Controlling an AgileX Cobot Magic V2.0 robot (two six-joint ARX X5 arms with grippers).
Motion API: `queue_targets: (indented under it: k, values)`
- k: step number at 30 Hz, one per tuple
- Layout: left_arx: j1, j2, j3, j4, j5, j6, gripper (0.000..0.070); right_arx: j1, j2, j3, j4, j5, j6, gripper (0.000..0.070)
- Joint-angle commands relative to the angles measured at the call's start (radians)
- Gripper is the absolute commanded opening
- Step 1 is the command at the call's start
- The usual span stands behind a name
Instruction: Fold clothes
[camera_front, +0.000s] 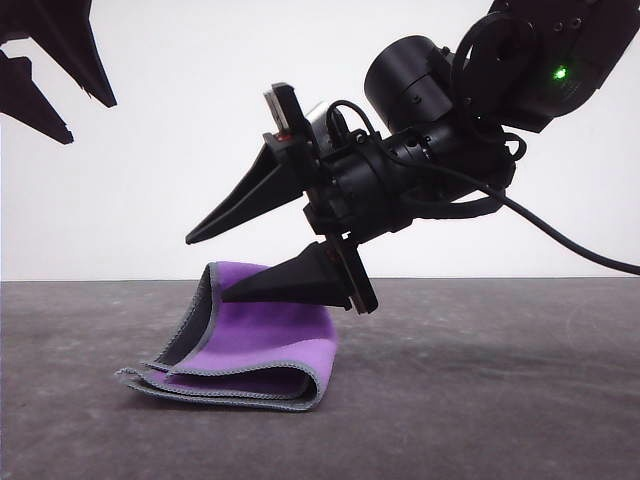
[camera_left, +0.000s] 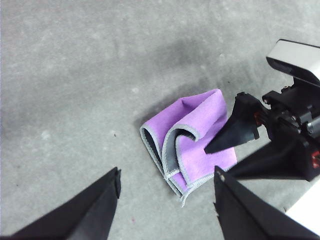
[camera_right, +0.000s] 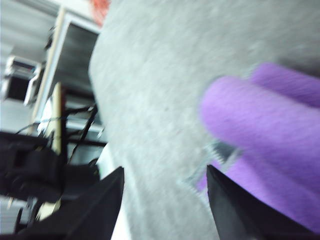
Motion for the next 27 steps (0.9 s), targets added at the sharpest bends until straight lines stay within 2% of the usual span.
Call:
queue_targets:
  k: [1, 4, 7, 11, 16, 21, 27]
  values:
    - [0.0, 0.009, 0.023, -0.002, -0.001, 0.0, 0.0364, -0.001, -0.011, 0.013, -0.01, -0.002, -0.052, 0.0333]
    - [0.001, 0.008, 0.023, -0.005, -0.006, 0.0, 0.0364, -0.022, -0.071, 0.013, -0.065, 0.046, -0.112, 0.0333]
    - [0.002, 0.003, 0.023, 0.0, -0.047, -0.001, 0.0364, -0.054, -0.165, 0.013, -0.161, 0.147, -0.201, 0.0333]
    - [0.01, -0.006, 0.023, 0.0, -0.125, -0.001, 0.0364, -0.101, -0.314, 0.013, -0.335, 0.334, -0.343, 0.0333]
    - [0.038, -0.013, 0.021, 0.0, -0.131, -0.001, 0.0364, -0.181, -0.485, 0.012, -0.555, 0.543, -0.484, 0.0332]
    - [0.065, -0.018, 0.0, 0.004, -0.131, -0.001, 0.0364, -0.315, -0.614, 0.009, -0.74, 0.592, -0.592, 0.0332]
    - [0.078, -0.057, -0.069, 0.044, -0.131, -0.016, 0.0364, -0.488, -0.737, -0.018, -0.822, 0.595, -0.651, 0.0332]
